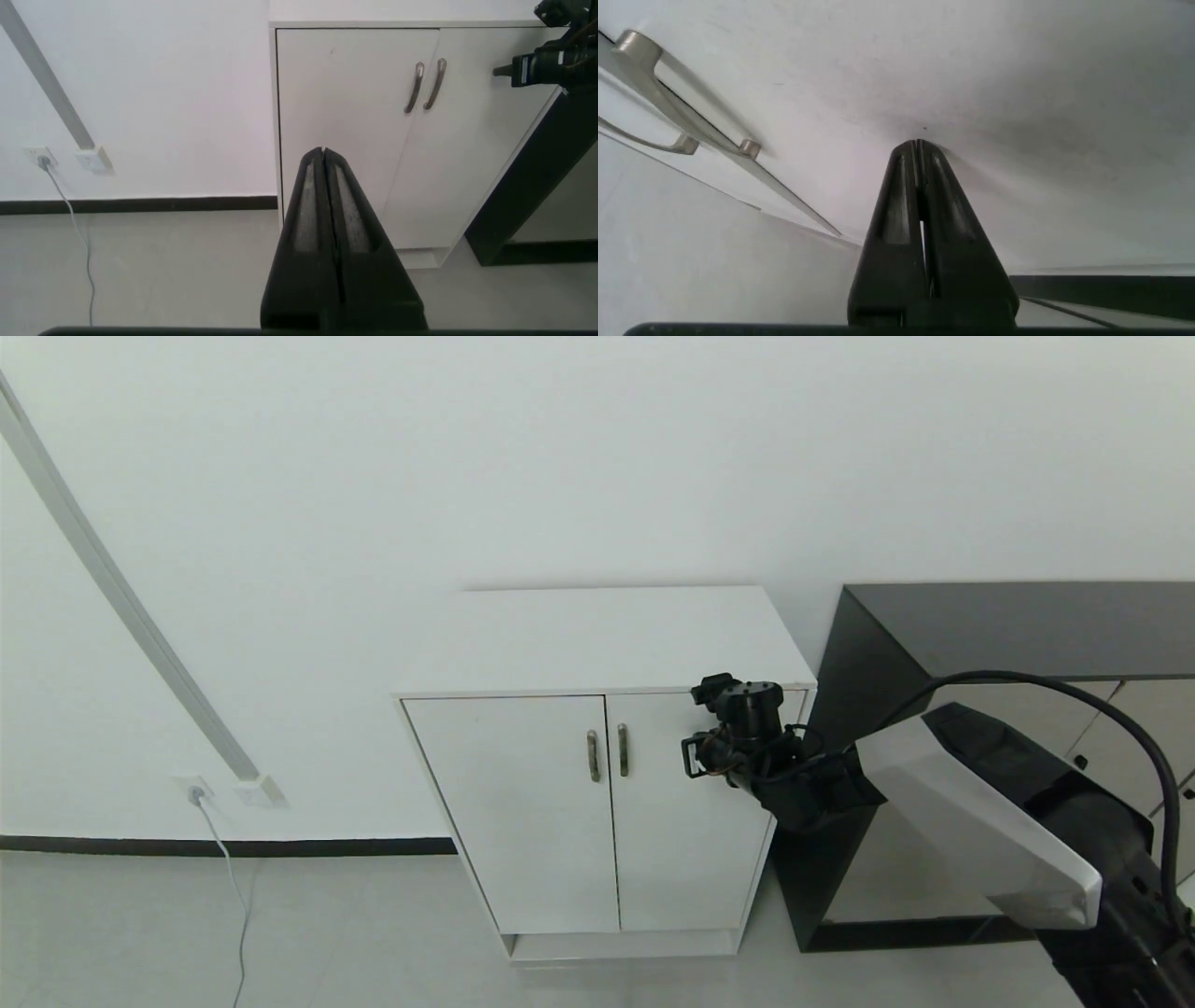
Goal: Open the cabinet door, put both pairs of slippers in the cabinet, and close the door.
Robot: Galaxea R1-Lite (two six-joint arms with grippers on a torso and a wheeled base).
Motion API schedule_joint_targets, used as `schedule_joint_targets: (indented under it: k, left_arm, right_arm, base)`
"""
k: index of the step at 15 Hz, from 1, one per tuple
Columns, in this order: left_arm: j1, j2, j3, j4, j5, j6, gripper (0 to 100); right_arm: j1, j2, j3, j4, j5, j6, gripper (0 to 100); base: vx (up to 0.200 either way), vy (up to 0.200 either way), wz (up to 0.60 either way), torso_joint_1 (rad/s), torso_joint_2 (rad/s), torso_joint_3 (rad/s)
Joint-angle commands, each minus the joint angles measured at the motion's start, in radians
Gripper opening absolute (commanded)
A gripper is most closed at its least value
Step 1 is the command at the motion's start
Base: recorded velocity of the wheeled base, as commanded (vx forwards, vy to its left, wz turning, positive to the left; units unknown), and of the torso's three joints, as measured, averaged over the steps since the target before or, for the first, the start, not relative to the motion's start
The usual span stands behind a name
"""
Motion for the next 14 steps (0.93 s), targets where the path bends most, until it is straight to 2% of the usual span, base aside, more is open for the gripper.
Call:
schedule_joint_targets:
  k: [1, 4, 7, 14]
  left_arm:
    - [0.000, 0.001, 0.000, 0.000, 0.000, 0.000, 0]
    - [0.000, 0.001, 0.000, 0.000, 0.000, 0.001, 0]
    - [0.000, 0.001, 0.000, 0.000, 0.000, 0.001, 0]
    - [0.000, 0.001, 0.000, 0.000, 0.000, 0.000, 0]
  right_arm:
    - [0.000, 0.004, -0.002, -0.002, 0.000, 0.000, 0]
    - [0.008, -0.017, 0.029, -0.007, -0.005, 0.008, 0]
    - [0.029, -0.080, 0.131, -0.024, -0.006, 0.011, 0]
    - [0.031, -0.292, 0.588, -0.269, -0.042, 0.011, 0]
  base:
    - [0.000, 0.000, 0.00, 0.000, 0.00, 0.000]
    - [0.000, 0.000, 0.00, 0.000, 0.00, 0.000]
    - [0.000, 0.000, 0.00, 0.000, 0.00, 0.000]
    - [0.000, 0.000, 0.00, 0.000, 0.00, 0.000]
